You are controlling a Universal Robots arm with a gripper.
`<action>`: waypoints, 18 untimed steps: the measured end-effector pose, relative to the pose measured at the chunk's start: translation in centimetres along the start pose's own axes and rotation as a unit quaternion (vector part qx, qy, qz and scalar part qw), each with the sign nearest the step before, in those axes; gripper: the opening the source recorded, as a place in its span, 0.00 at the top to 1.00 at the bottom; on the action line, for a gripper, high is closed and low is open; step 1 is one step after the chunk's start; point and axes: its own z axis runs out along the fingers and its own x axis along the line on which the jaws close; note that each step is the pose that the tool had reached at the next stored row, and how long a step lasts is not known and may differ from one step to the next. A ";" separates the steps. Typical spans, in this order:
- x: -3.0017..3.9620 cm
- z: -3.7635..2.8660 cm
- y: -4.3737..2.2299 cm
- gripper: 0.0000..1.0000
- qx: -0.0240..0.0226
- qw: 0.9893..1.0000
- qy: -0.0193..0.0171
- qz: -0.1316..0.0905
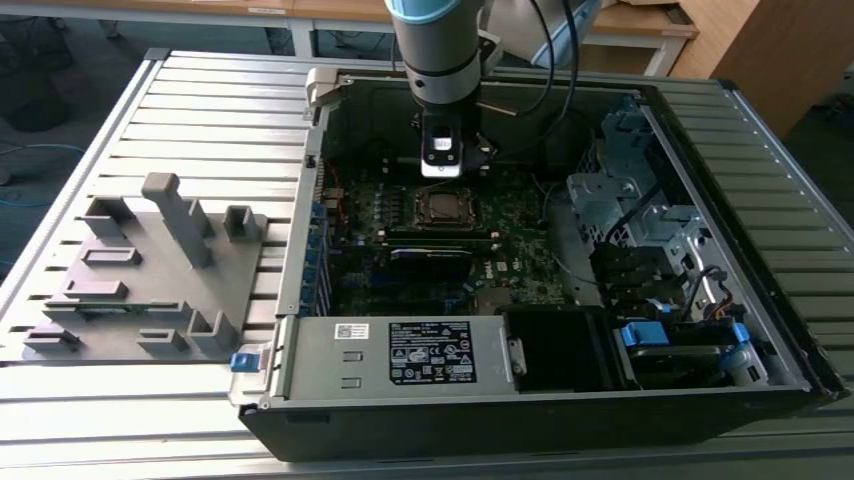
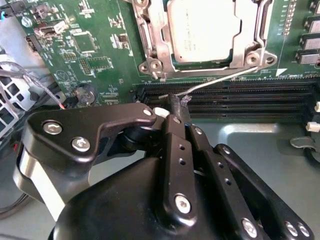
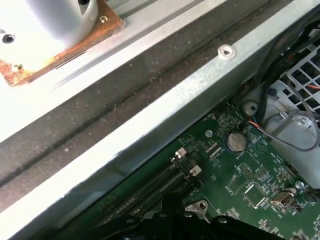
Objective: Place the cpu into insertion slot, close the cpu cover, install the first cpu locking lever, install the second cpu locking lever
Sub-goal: 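Install the second cpu locking lever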
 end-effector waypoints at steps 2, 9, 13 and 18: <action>-0.04 0.00 -0.05 0.90 -0.001 1.000 -0.001 0.000; -0.11 0.09 -0.18 0.90 -0.001 1.000 -0.002 0.000; -0.10 0.25 -0.23 0.90 -0.002 1.000 -0.002 -0.001; -0.09 0.41 -0.28 0.90 -0.002 1.000 -0.002 -0.001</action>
